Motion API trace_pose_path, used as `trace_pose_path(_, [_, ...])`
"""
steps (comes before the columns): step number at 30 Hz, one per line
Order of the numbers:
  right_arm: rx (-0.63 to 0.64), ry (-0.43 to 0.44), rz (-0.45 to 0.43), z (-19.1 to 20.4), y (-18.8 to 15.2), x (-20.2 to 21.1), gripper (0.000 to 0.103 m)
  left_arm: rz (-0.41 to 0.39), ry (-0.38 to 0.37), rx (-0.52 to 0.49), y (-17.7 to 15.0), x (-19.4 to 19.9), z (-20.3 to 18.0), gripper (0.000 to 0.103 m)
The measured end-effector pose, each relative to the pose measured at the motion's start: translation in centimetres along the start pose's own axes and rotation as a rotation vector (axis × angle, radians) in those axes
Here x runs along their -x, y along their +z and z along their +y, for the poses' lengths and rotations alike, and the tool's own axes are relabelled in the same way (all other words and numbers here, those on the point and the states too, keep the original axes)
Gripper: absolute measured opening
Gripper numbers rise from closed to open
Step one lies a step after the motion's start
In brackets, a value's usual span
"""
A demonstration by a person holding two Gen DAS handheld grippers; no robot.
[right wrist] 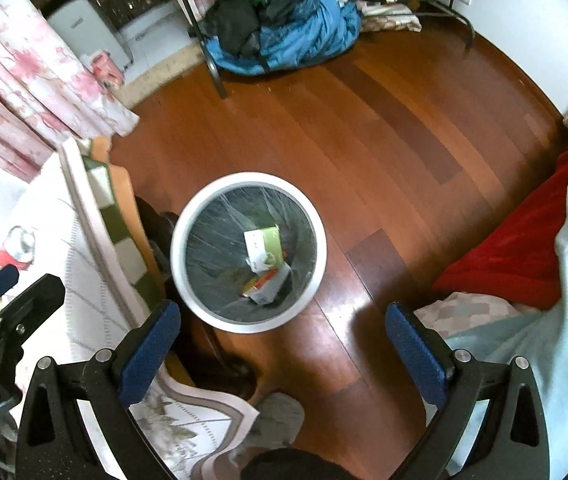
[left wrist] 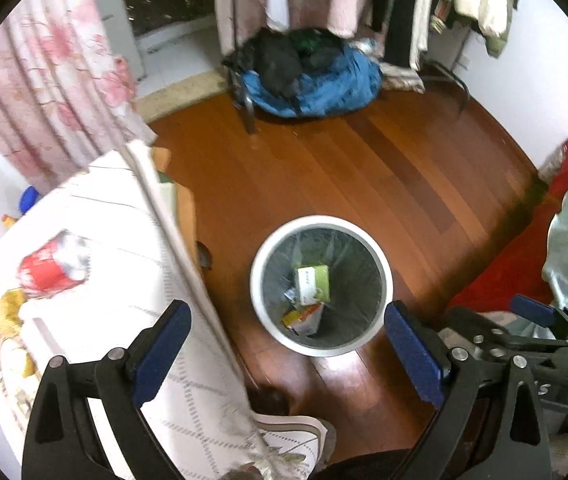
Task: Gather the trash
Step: 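Move both tools back over the table, then grasp the crumpled paper with the left tool while the right tool grasps the white medicine box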
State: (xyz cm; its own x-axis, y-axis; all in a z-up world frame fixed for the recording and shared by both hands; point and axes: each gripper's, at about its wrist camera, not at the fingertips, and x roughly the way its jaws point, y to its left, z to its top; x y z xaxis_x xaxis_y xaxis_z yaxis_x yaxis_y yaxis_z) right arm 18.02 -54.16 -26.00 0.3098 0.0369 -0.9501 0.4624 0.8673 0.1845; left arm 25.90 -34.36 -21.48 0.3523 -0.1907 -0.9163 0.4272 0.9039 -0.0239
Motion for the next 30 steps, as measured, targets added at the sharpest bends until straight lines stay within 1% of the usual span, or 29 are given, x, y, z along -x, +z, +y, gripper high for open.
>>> trace_pose_path(2, [0.003, 0.02, -0.035, 0.9, 0.0, 2.1, 0.103, -0.03, 0.021, 0.029, -0.1, 2.0, 1.4, 0.099])
trace_pose_path(5, [0.028, 0.063, -0.088, 3.4, 0.0, 5.5, 0.103, -0.087, 0.055, 0.111, -0.4, 5.6, 5.5, 0.099])
trace_pose_path(7, [0.06, 0.091, -0.106, 5.6, -0.2, 7.0, 0.103, -0.11, 0.094, 0.162, -1.0, 7.1, 8.5, 0.099])
trace_pose_path(10, [0.138, 0.142, -0.102, 10.5, -1.0, 8.0, 0.103, -0.12, 0.171, 0.249, -3.2, 8.9, 14.4, 0.099])
trace_pose_path(11, [0.182, 0.171, -0.09, 13.1, -1.6, 8.0, 0.103, -0.112, 0.199, 0.279, -4.2, 9.1, 16.4, 0.099])
trace_pose_path(12, [0.207, 0.186, -0.081, 14.7, -2.1, 7.7, 0.103, -0.097, 0.237, 0.32, -5.6, 9.2, 19.0, 0.099])
trace_pose_path(14, [0.28, 0.22, -0.05, 19.2, -3.3, 6.7, 0.103, -0.069, 0.282, 0.386, -8.1, 9.0, 22.9, 0.099])
trace_pose_path(15, [0.315, 0.239, -0.029, 21.7, -4.0, 5.8, 0.103, -0.04, 0.301, 0.437, -10.1, 8.6, 25.6, 0.099])
trace_pose_path(17, [0.37, 0.267, 0.011, 25.8, -5.6, 3.8, 0.103, -0.002, 0.32, 0.504, -12.8, 8.0, 28.9, 0.099])
trace_pose_path(18, [0.398, 0.28, 0.034, 27.8, -6.3, 2.7, 0.101, 0.02, 0.338, 0.544, -14.7, 7.5, 30.8, 0.099])
trace_pose_path(19, [0.429, 0.288, 0.063, 30.4, -7.2, 1.2, 0.097, 0.036, 0.348, 0.57, -16.0, 7.2, 32.2, 0.099])
trace_pose_path(20, [0.448, 0.288, 0.081, 32.0, -7.8, 0.3, 0.088, 0.051, 0.356, 0.597, -17.2, 6.8, 33.6, 0.099])
trace_pose_path(21, [0.478, 0.291, 0.105, 34.2, -8.4, -1.0, 0.081, 0.068, 0.366, 0.631, -18.5, 6.2, 35.1, 0.099])
trace_pose_path(24, [0.547, 0.268, 0.148, 39.3, -9.7, -4.2, 0.08, 0.104, 0.363, 0.703, -21.1, 5.1, 38.5, 0.099])
trace_pose_path(26, [0.589, 0.24, 0.16, 41.9, -10.2, -6.1, 0.08, 0.123, 0.363, 0.73, -22.2, 4.3, 39.9, 0.099])
trace_pose_path(30, [0.649, 0.155, 0.178, 45.7, -10.9, -9.9, 0.08, 0.148, 0.346, 0.749, -23.0, 2.9, 41.4, 0.099])
